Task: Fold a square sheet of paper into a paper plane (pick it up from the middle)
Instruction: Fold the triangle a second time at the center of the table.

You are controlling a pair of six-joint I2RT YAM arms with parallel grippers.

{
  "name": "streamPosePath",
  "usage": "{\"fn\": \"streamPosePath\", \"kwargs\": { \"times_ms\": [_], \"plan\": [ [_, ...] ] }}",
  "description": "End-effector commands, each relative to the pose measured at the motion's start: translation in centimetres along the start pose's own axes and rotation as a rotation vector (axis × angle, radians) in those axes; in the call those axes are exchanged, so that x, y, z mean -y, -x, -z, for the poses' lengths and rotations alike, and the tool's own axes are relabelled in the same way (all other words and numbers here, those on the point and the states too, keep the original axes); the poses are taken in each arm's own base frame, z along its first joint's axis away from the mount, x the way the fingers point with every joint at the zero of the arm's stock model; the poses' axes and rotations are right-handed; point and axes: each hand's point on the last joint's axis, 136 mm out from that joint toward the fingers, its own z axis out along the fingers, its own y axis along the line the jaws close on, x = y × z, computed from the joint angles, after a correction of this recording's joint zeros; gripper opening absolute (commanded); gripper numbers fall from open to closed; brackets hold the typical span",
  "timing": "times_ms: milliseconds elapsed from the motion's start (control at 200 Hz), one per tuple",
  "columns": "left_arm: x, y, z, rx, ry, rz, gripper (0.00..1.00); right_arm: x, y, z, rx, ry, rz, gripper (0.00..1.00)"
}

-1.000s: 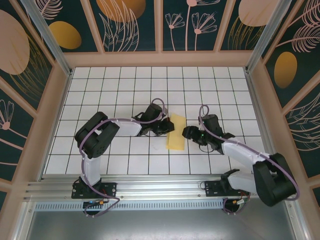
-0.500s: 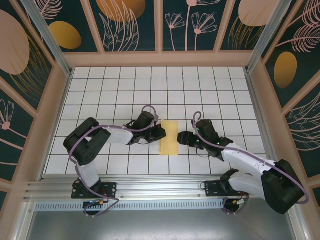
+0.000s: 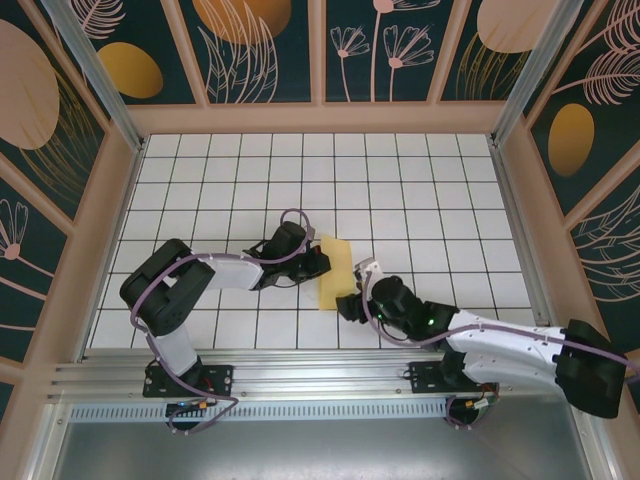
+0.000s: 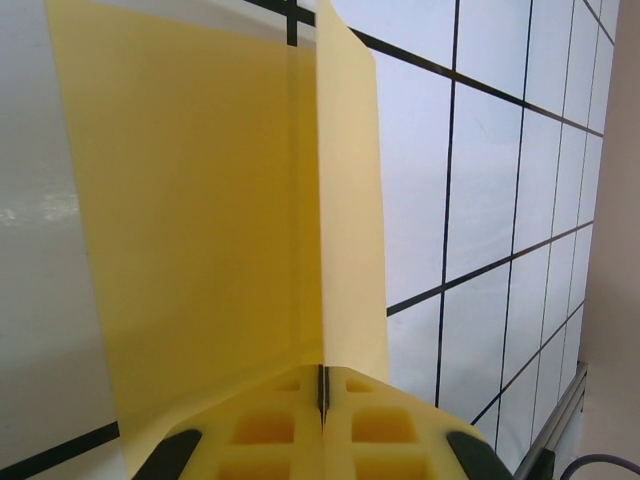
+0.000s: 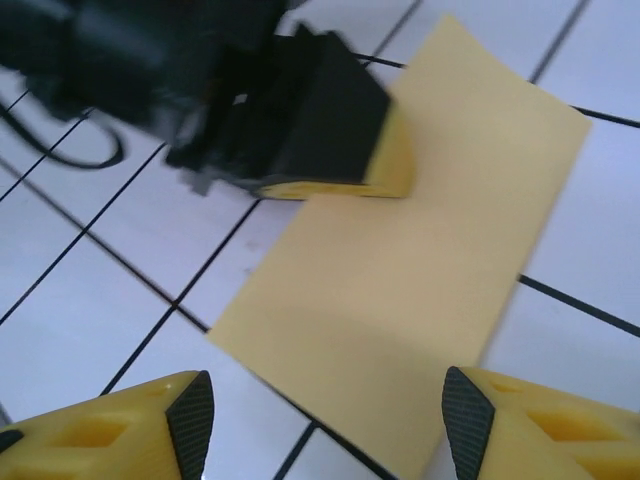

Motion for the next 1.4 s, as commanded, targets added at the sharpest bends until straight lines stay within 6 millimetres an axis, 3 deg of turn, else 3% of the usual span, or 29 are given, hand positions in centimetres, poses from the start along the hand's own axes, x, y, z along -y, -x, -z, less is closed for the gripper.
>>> {"fn": "streamPosePath", "kwargs": {
  "times_ms": [0,320,465,560,706,896,1181,1221,1286,1396],
  "plan": [
    [0.3,0.2,1.0,0.021,-0.014,-0.012,0.0,-1.0,1.7,-0.1,0.078,-0.063,0.178,0.68],
    [0.6,0.4,0.9,0.009,-0.001,-0.037,0.0,-4.7,0.2,-4.6,-0.025,-0.138,0.356,0.75],
    [0.8,0.4,0.6,-0.003,-0.005,-0.042,0.0,-3.2,-0.7,-5.7,-0.065,-0.271,0.373,0.72],
    [0.5,0.4,0.5,-0.006,0.019,-0.048,0.0,-2.5,-1.5,-5.9,-0.082,-0.296,0.366,0.63],
    [-0.1,0.6,0.4,0.004,0.042,-0.039,0.0,-2.6,-1.8,-5.5,-0.091,-0.296,0.347,0.36],
    [-0.2,0.7,0.0,-0.003,0.052,-0.035,0.0,-2.9,-1.4,-5.2,-0.059,-0.267,0.335,0.29],
    [-0.1,0.7,0.1,-0.01,0.066,-0.044,0.0,-2.2,-1.2,-5.1,-0.079,-0.282,0.318,0.03],
    [0.0,0.8,0.1,-0.012,0.065,-0.051,0.04,-2.0,-1.1,-5.0,-0.078,-0.287,0.305,0.0],
    [0.3,1.1,0.4,0.002,0.069,-0.059,0.19,-1.6,-0.8,-4.9,-0.072,-0.292,0.272,0.0],
    [0.9,2.0,1.3,0.043,0.081,-0.076,0.26,-1.6,-0.3,-4.6,-0.059,-0.266,0.216,0.0]
  ]
}}
